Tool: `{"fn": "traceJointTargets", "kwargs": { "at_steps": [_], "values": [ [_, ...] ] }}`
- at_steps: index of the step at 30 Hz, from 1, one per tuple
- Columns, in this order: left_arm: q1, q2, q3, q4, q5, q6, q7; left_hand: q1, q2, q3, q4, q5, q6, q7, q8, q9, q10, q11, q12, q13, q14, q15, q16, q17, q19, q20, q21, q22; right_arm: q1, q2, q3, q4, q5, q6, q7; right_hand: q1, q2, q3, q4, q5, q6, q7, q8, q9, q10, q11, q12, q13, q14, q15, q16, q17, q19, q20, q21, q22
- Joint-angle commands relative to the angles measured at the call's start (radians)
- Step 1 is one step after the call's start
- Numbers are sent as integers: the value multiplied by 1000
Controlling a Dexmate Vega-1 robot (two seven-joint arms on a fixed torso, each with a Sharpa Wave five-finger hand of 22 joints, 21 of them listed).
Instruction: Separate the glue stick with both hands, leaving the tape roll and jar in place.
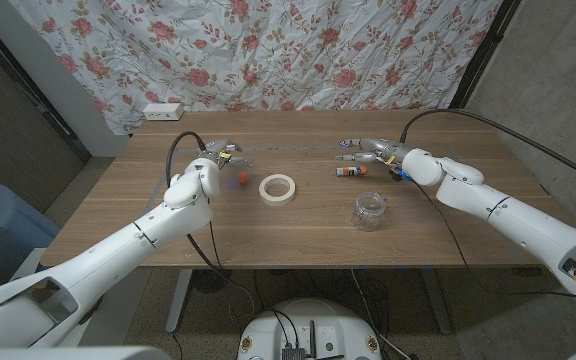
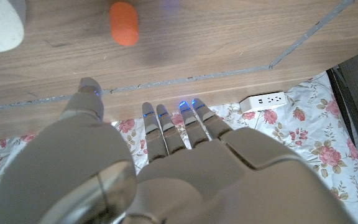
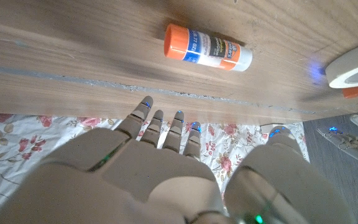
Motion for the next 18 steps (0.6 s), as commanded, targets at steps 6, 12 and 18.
{"fn": "traceJointTargets", "kwargs": {
  "at_steps": [6,12,18],
  "values": [
    [17,-7,-64,74,-264,-164,197,-4,29,8,11,0,-9,6,2,1,-4,12,9,3,-3,2,3,2,-2,-2,3,2,-80,17,74,-34,173,-10,-120,-34,3,-8,18,-10,10,4,12,-1,6,6,6,1,21,-1,10,-2,20,-5,6,2],
    [29,-7,-87,106,-339,-241,244,-43,62,9,34,-4,-13,12,4,2,-6,27,11,3,-1,3,5,5,-1,-7,4,2,-96,8,83,-57,203,-39,-127,-53,10,-13,27,-15,16,7,13,-2,6,3,6,-1,37,-15,14,-6,31,-9,7,2],
    [62,-28,-140,149,-465,-350,278,-57,81,14,40,-3,-16,18,5,1,-9,35,11,3,0,-4,5,4,3,-5,6,2,-114,15,103,-50,256,-30,-147,-63,14,-15,32,-18,22,10,15,-2,6,1,6,-1,44,-21,15,-9,38,-14,8,2]
  ]
}}
